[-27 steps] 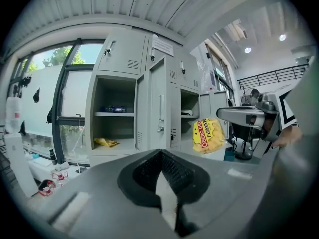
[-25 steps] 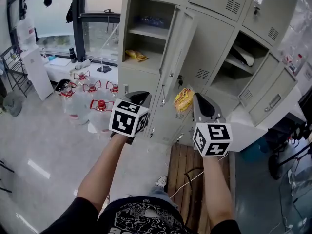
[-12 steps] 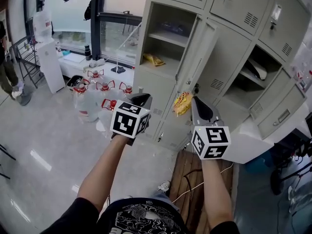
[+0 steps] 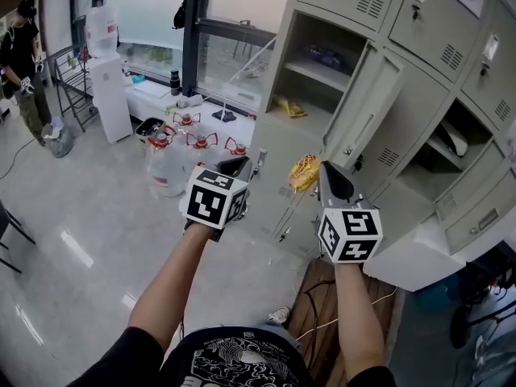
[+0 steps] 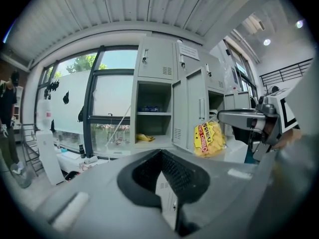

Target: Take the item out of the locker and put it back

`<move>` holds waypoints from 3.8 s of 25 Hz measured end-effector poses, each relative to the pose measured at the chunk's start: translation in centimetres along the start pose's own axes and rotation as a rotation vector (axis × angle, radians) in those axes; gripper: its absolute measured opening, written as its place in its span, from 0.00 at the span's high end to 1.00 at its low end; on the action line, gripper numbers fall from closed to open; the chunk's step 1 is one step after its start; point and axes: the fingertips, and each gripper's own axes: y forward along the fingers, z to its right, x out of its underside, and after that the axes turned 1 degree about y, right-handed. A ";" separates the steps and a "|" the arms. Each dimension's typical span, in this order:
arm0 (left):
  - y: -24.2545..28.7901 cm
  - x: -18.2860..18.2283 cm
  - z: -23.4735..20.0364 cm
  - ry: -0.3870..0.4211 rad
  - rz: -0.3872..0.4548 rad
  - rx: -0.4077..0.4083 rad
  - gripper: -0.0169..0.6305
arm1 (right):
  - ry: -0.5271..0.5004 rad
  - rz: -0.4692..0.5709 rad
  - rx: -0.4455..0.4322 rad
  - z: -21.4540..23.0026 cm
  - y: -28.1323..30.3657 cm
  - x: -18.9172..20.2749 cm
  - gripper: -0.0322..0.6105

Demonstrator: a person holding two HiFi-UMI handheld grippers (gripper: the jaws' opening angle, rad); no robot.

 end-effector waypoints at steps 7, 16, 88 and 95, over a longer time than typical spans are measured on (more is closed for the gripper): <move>-2.2 0.8 -5.2 -0.015 -0.011 -0.089 0.97 | 0.011 0.021 -0.075 -3.5 4.0 -0.7 0.91; -4.5 2.2 -11.0 -0.030 -0.031 -0.198 0.97 | 0.037 0.035 -0.158 -7.2 8.9 -0.9 0.91; 29.7 -1.9 -20.8 0.159 -0.139 0.187 0.97 | 0.262 -0.036 0.378 18.3 35.7 9.3 0.91; 30.7 -1.7 -20.6 0.167 -0.142 0.205 0.97 | 0.279 -0.077 0.433 19.2 36.1 11.9 0.91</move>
